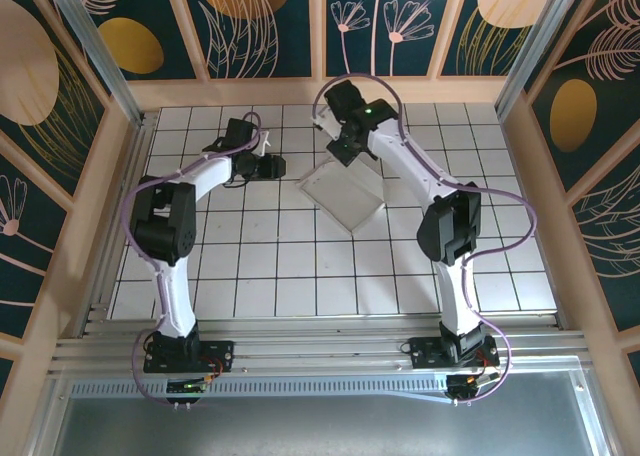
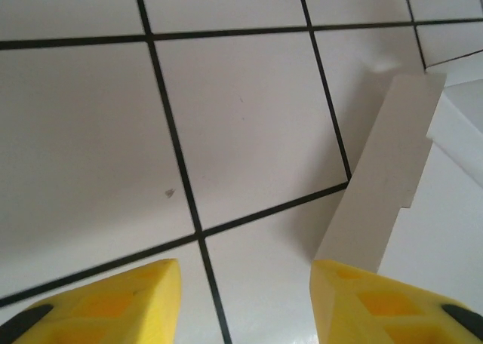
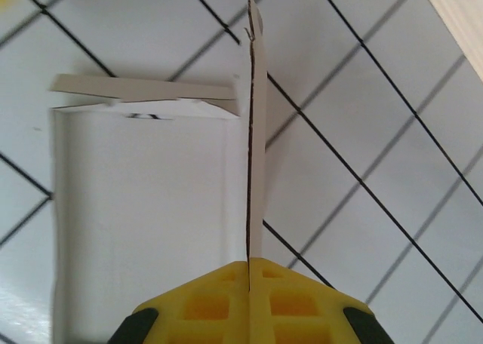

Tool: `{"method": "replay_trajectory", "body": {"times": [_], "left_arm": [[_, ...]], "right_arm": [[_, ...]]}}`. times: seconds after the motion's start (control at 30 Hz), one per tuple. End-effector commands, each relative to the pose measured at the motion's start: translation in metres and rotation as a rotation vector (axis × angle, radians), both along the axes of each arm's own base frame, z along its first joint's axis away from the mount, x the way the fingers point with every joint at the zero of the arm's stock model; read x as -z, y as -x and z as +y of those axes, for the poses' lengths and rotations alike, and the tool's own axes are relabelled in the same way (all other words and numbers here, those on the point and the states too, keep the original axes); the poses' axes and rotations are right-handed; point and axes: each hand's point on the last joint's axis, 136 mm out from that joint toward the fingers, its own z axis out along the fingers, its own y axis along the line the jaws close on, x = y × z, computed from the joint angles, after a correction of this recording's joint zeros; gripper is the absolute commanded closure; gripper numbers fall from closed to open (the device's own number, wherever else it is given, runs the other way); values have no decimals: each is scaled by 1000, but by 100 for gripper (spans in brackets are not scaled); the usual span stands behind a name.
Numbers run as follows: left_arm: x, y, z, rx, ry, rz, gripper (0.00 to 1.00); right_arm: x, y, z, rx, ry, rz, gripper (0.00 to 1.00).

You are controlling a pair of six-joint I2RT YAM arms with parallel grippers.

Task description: Fold the paper box

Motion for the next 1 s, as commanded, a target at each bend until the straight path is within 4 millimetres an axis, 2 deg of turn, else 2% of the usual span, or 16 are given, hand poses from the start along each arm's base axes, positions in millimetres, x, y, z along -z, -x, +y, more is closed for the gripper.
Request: {"method": "replay_trajectory", "body": {"times": [0.0, 0.1, 0.2, 0.57, 0.8, 0.97], "left_arm": [[24, 6, -17, 82, 41, 100, 55], [23, 9, -39, 162, 162, 126, 55], [15, 10, -52, 194, 261, 123, 54], [26, 25, -69, 283, 379, 224, 55], [45, 31, -71, 285, 361, 285, 62], [57, 35, -76, 305, 267, 303, 63]], "right_arm": [[7, 8, 10, -41, -14, 33, 100], [5, 9, 11, -44, -24, 29, 100], [5, 9, 12, -45, -33, 30, 100], [7, 7, 17, -37, -50, 32, 100], [5, 5, 21, -32, -71, 23, 100], [3, -1, 23, -21, -95, 15, 100]]}}
